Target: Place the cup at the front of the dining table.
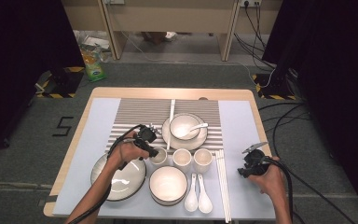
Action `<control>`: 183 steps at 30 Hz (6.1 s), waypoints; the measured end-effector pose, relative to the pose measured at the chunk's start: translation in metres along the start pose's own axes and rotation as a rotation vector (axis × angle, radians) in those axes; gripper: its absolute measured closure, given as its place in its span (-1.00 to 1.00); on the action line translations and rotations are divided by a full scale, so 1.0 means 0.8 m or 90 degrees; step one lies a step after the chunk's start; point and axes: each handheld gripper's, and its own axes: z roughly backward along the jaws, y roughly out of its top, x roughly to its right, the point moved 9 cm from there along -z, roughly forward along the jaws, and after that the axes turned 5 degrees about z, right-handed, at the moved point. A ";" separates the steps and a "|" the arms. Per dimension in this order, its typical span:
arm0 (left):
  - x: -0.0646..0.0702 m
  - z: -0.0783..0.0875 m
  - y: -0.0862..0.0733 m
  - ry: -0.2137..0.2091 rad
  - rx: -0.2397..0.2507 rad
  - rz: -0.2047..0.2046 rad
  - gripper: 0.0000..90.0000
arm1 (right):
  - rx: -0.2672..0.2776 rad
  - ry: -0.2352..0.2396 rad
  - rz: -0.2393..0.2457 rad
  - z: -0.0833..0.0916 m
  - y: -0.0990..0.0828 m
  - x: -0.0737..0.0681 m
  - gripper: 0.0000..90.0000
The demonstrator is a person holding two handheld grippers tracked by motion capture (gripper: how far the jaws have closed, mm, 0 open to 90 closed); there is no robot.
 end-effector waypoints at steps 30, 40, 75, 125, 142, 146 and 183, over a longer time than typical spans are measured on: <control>-0.057 0.026 0.022 0.072 -0.009 0.080 0.81 | -0.001 0.003 0.000 0.000 0.000 0.000 0.33; -0.066 0.013 0.031 0.091 -0.031 0.088 0.80 | 0.004 0.004 0.002 0.000 0.000 0.001 0.33; -0.089 0.008 0.033 0.097 0.002 0.152 0.67 | -0.016 0.002 0.007 -0.001 0.002 0.000 0.33; -0.050 0.086 0.015 0.019 0.116 0.142 -0.30 | -0.005 0.009 0.008 0.000 0.000 0.002 0.33; -0.026 0.094 0.008 0.018 0.146 0.115 -0.57 | 0.007 0.004 0.003 0.000 -0.001 0.001 0.32; -0.019 0.094 0.002 0.011 0.151 0.106 -0.60 | 0.008 0.007 0.003 0.000 -0.001 0.001 0.32; -0.001 0.074 -0.051 0.001 0.170 0.088 -0.61 | 0.005 0.009 0.005 0.000 -0.001 0.001 0.32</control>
